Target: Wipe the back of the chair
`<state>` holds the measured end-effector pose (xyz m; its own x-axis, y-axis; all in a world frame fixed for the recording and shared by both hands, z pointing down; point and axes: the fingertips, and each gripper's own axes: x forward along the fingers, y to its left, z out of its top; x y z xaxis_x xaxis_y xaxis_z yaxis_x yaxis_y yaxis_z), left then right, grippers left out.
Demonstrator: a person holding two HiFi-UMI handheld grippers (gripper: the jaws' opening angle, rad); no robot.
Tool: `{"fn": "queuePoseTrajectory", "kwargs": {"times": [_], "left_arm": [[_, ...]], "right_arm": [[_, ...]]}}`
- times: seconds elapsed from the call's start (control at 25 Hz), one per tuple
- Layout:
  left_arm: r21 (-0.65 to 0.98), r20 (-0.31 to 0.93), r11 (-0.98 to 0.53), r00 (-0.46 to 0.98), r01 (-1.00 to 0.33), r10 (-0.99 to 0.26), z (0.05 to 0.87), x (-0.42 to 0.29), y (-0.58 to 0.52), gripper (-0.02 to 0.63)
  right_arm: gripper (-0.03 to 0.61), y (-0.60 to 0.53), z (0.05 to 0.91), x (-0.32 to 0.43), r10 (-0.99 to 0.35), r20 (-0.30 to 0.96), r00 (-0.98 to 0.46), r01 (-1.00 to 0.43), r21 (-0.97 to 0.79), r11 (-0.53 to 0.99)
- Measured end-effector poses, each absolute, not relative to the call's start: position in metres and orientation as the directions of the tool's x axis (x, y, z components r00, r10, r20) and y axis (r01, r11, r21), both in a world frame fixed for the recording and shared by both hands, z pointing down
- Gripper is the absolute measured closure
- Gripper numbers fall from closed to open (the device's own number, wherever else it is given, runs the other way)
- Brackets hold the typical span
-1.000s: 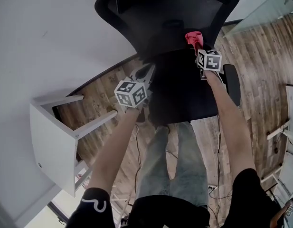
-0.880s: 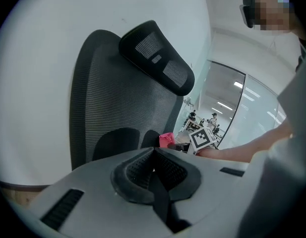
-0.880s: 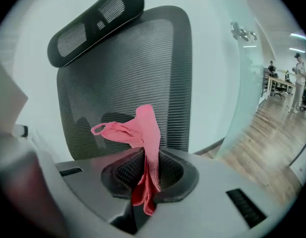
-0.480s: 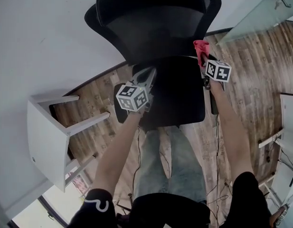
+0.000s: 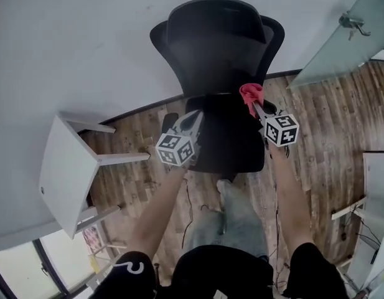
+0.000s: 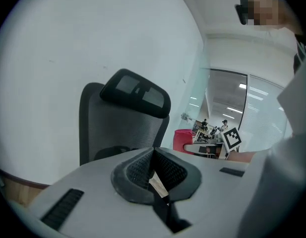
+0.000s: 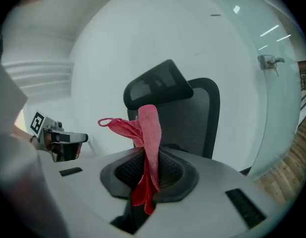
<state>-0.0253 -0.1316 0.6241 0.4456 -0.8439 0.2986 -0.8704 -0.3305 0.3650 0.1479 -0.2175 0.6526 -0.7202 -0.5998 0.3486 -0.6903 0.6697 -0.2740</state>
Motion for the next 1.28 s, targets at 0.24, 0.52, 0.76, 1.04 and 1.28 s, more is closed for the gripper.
{"fn": "queuePoseTrajectory", "kwargs": {"times": [0.24,0.52,0.76,1.04,1.28], "left_arm": [[0.319,0.244,-0.308,0.392,-0.896,-0.887,0.567,-0.017,-0.028,0.589],[0.251,0.210,-0.279,0.334,-0.927,-0.919,0.503,0.014,0.086,0.589],[0.192,0.174,-0.290,0.324,-0.938,-0.930,0.454,0.050,0.149,0.589],[0.194,0.151,-0.272,0.303,-0.943,-0.941,0.425,0.088,0.184,0.589],[0.184,0.135,-0.193,0.219,-0.964,-0.966,0.410,0.112,0.181,0.589]], "right_arm": [[0.512,-0.118,0.588,0.160,-0.592,0.337,-0.732,-0.671,-0.208,0.711],[0.512,-0.002,0.518,0.193,-0.595,0.303,-0.745,-0.657,-0.174,0.734],[0.512,0.060,0.474,0.214,-0.595,0.262,-0.760,-0.643,-0.167,0.748],[0.512,0.084,0.436,0.232,-0.565,0.204,-0.799,-0.597,-0.157,0.787],[0.512,0.078,0.417,0.261,-0.542,0.192,-0.818,-0.570,-0.146,0.809]]}}
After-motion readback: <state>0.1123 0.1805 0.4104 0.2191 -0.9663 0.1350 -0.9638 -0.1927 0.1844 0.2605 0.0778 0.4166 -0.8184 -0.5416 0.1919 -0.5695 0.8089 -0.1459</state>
